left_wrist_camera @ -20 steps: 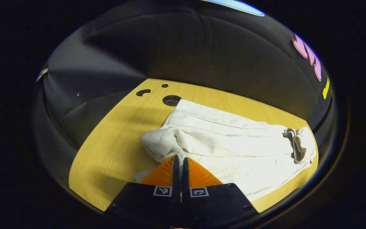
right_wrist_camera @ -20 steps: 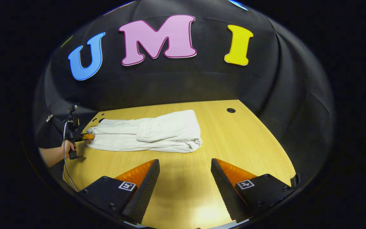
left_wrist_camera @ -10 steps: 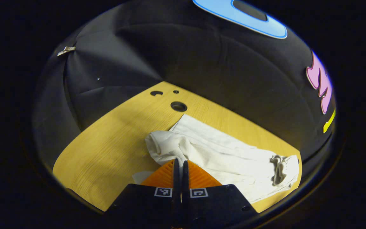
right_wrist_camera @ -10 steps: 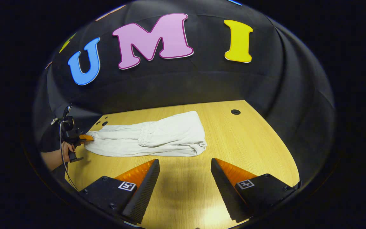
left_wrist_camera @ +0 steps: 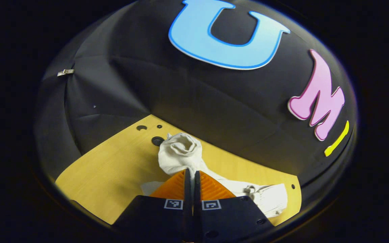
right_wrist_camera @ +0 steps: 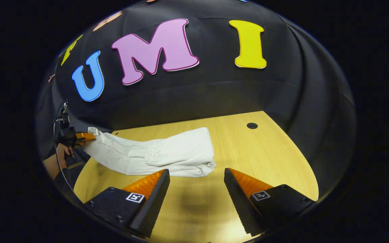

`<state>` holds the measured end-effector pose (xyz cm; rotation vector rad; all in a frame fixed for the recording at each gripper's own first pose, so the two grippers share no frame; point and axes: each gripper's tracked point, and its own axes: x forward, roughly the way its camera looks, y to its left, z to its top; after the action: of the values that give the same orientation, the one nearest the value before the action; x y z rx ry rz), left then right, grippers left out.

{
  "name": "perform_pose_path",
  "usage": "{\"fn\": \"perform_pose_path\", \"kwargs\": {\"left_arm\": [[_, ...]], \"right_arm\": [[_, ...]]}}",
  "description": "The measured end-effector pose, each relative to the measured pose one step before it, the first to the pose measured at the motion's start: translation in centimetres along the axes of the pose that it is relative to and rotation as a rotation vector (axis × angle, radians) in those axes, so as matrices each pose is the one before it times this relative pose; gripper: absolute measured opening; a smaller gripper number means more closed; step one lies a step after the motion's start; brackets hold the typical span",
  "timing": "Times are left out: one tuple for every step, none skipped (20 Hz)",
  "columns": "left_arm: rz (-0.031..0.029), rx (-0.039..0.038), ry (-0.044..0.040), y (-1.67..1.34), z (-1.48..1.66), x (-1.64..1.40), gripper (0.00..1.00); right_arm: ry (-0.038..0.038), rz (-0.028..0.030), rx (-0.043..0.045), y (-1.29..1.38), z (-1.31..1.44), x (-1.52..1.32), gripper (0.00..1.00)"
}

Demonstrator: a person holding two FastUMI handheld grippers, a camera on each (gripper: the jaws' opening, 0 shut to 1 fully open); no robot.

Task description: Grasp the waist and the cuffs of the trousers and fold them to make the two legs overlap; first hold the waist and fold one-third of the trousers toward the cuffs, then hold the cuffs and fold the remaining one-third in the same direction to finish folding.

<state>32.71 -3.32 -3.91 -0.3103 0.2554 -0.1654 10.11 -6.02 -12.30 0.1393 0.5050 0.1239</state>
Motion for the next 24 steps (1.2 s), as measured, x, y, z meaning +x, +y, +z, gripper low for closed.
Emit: {"fn": "perform_pose_path", "kwargs": {"left_arm": [[-0.01696, 0.00967, -0.01134, -1.788, 0.208, -0.225, 0.06], [-0.02460, 0.01815, -0.01093, -2.196, 0.291, -0.218, 0.06], [-0.01395, 0.02162, -0.00161, -1.892, -0.141, 0.131, 0.06], [-0.01945, 0.01739, 0.00036, -2.018, -0.078, 0.123, 0.06], [-0.02157, 0.01185, 0.00446, -1.970, -0.217, 0.443, 0.06], [-0.02859, 0.00724, 0.00821, -2.411, -0.351, 0.431, 0.06], [-0.02588, 0.00802, 0.00642, -2.128, -0.294, 0.670, 0.06], [-0.01584, 0.02145, 0.00817, -1.847, -0.454, 0.527, 0.06], [-0.01626, 0.02507, 0.01086, -1.834, -0.617, 0.629, 0.06], [-0.02866, 0.01664, 0.01305, -2.112, -0.646, 0.509, 0.06], [-0.03861, 0.00961, 0.01293, -2.393, -0.688, 0.722, 0.06], [-0.03011, 0.00889, 0.01455, -2.134, -0.726, 0.723, 0.06], [-0.02472, 0.00682, 0.01648, -1.853, -0.983, 0.853, 0.06], [-0.02680, 0.00225, 0.01626, -1.895, -0.847, 0.830, 0.06], [-0.02437, 0.00203, 0.01373, -1.704, -0.806, 0.982, 0.06], [-0.02238, 0.00638, 0.01732, -1.504, -0.996, 0.794, 0.06], [-0.01564, 0.00466, 0.02139, -1.255, -1.122, 0.877, 0.06], [-0.01677, 0.00046, 0.02045, -1.268, -1.190, 0.700, 0.06], [-0.01772, -0.00130, 0.01577, -1.358, -1.056, 0.879, 0.06], [-0.01062, 0.00241, 0.01629, -1.103, -0.859, 0.713, 0.06], [-0.00329, 0.00296, 0.02201, -0.315, -1.016, 0.641, 0.06], [0.00257, 0.00159, 0.02786, -0.500, -1.085, 0.796, 0.06], [0.00471, -0.00022, 0.03165, -0.437, -1.265, 0.501, 0.06], [0.00549, -0.00070, 0.03858, -0.185, -1.209, 0.320, 0.06]], "right_arm": [[-0.00562, -0.00182, 0.00352, -0.668, 0.128, -0.126, 0.98], [-0.00615, -0.00391, 0.00419, -0.771, 0.061, -0.024, 0.98], [-0.00623, -0.00860, 0.00574, -0.857, 0.038, -0.128, 0.98], [-0.00348, -0.00964, 0.00892, -0.936, -0.101, -0.252, 0.98], [0.00033, -0.01014, 0.01297, -0.856, -0.050, -0.085, 0.98], [0.00030, -0.00728, 0.01444, -0.902, -0.094, -0.153, 0.98], [-0.00222, -0.00943, 0.01326, -0.891, 0.037, -0.177, 0.98], [-0.00632, -0.01142, 0.01014, -0.968, 0.112, -0.188, 0.98], [-0.00694, -0.01344, 0.00697, -1.019, 0.227, -0.196, 0.98], [-0.00558, -0.01345, 0.00551, -1.002, 0.149, -0.046, 0.98], [-0.00518, -0.01180, 0.00608, -0.928, 0.184, -0.055, 0.98], [-0.00363, -0.01213, 0.00744, -1.003, 0.040, -0.005, 0.98], [0.00139, -0.01259, 0.00818, -1.059, 0.033, -0.041, 0.98], [0.00302, -0.01203, 0.00998, -0.880, -0.191, -0.133, 0.98], [0.00079, -0.01180, 0.01227, -0.821, -0.061, -0.065, 0.98], [-0.00179, -0.00925, 0.00844, -0.708, 0.000, -0.093, 0.98], [-0.00004, -0.00845, 0.00264, -0.636, -0.113, -0.076, 0.98], [0.00114, -0.00598, -0.00267, -0.545, -0.212, -0.180, 0.98], [0.00142, -0.00474, -0.00383, -0.423, -0.132, -0.145, 0.98], [-0.00023, -0.00139, -0.00069, -0.302, -0.113, -0.115, 0.98], [-0.00043, -0.00190, 0.00329, -0.268, -0.084, -0.166, 0.98], [0.00084, 0.00042, 0.00600, -0.133, -0.166, -0.182, 0.98], [0.00021, -0.00048, 0.00619, -0.070, -0.081, -0.181, 0.98], [-0.00111, -0.00023, 0.00489, -0.077, -0.157, -0.236, 0.98]]}}
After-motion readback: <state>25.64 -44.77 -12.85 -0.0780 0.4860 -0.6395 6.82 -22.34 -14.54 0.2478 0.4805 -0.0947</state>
